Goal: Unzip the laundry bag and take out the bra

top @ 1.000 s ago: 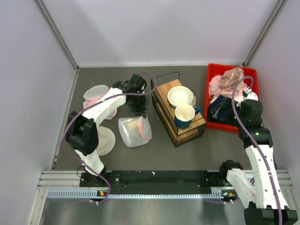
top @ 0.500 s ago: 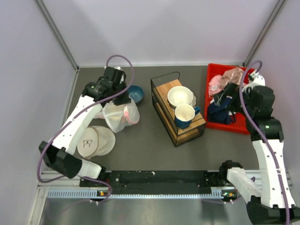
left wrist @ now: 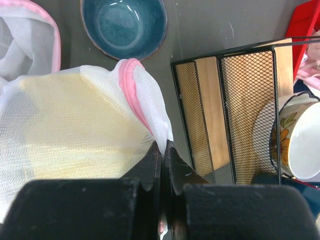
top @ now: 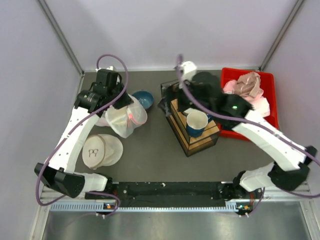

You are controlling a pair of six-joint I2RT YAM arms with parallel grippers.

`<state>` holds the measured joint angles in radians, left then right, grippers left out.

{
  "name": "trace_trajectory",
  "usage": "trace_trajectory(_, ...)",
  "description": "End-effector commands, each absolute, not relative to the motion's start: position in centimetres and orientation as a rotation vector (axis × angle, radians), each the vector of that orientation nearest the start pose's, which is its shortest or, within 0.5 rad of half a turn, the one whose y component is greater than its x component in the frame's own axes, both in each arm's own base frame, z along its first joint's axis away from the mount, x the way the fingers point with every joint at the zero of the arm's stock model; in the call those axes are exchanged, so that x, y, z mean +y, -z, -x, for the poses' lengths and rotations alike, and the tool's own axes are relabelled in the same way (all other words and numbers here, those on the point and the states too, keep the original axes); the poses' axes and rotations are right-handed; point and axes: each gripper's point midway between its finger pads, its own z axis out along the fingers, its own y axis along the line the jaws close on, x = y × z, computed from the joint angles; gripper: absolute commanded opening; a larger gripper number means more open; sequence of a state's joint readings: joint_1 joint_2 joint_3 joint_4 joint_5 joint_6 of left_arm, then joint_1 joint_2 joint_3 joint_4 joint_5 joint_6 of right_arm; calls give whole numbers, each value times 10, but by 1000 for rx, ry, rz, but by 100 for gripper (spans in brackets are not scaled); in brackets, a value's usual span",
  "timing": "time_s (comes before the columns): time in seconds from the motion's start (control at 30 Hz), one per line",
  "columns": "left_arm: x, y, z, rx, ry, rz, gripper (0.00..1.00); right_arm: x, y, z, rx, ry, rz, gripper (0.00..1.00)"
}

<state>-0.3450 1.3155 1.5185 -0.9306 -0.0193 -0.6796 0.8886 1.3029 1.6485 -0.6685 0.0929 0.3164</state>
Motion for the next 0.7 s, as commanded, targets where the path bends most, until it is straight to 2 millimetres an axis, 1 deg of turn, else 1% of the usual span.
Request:
trace_trajectory(0.0, -139, -305, -326, 2228, 571, 456, 0, 351, -387, -228, 1900, -781, 616, 99)
trace_trajectory(0.07, -136, -309, -325, 2198, 588, 487, 0, 368, -381, -224, 1917, -826, 625, 99)
trace_trajectory(0.1, -135, -301, -325, 2207, 588, 514, 0, 374, -376, -219, 1927, -851, 629, 95)
trace_trajectory(0.13, -139, -304, -322, 2200, 644, 538, 0, 384, -380, -218, 1897, -913, 623, 93)
trace_trajectory(0.17, -140, -302, -321, 2202, 663, 550, 0, 390, -379, -216, 1903, -963, 590, 91)
trace_trajectory(0.2, -143, -299, -320, 2202, 688, 573, 0, 392, -367, -215, 1919, -979, 585, 85)
trace_trajectory(0.23, -143, -299, -319, 2199, 698, 582, 0, 398, -366, -211, 1911, -1023, 585, 81)
trace_trajectory(0.27, -143, -299, -318, 2197, 704, 588, 0, 403, -369, -212, 1891, -1063, 555, 76)
trace_trajectory(0.3, -143, -295, -318, 2199, 706, 603, 0, 405, -359, -211, 1910, -1070, 548, 65)
trace_trajectory(0.33, -142, -296, -316, 2196, 709, 604, 0, 407, -356, -211, 1917, -1081, 536, 59)
trace_trajectory(0.37, -142, -294, -316, 2200, 705, 606, 0, 409, -358, -211, 1917, -1111, 502, 52)
trace_trajectory(0.4, -141, -293, -316, 2200, 703, 610, 0, 410, -350, -210, 1931, -1119, 495, 40)
trace_trajectory(0.43, -141, -292, -315, 2204, 701, 614, 0, 413, -347, -209, 1934, -1136, 482, 35)
trace_trajectory(0.47, -141, -290, -315, 2206, 700, 616, 0, 416, -351, -210, 1918, -1171, 455, 31)
trace_trajectory(0.5, -141, -291, -315, 2203, 703, 617, 0, 417, -344, -209, 1932, -1178, 449, 27)
trace_trajectory(0.57, -141, -291, -315, 2200, 705, 618, 0, 421, -339, -210, 1946, -1193, 423, 27)
trace_trajectory(0.67, -142, -292, -315, 2199, 713, 624, 0, 430, -332, -209, 1966, -1228, 417, 33)
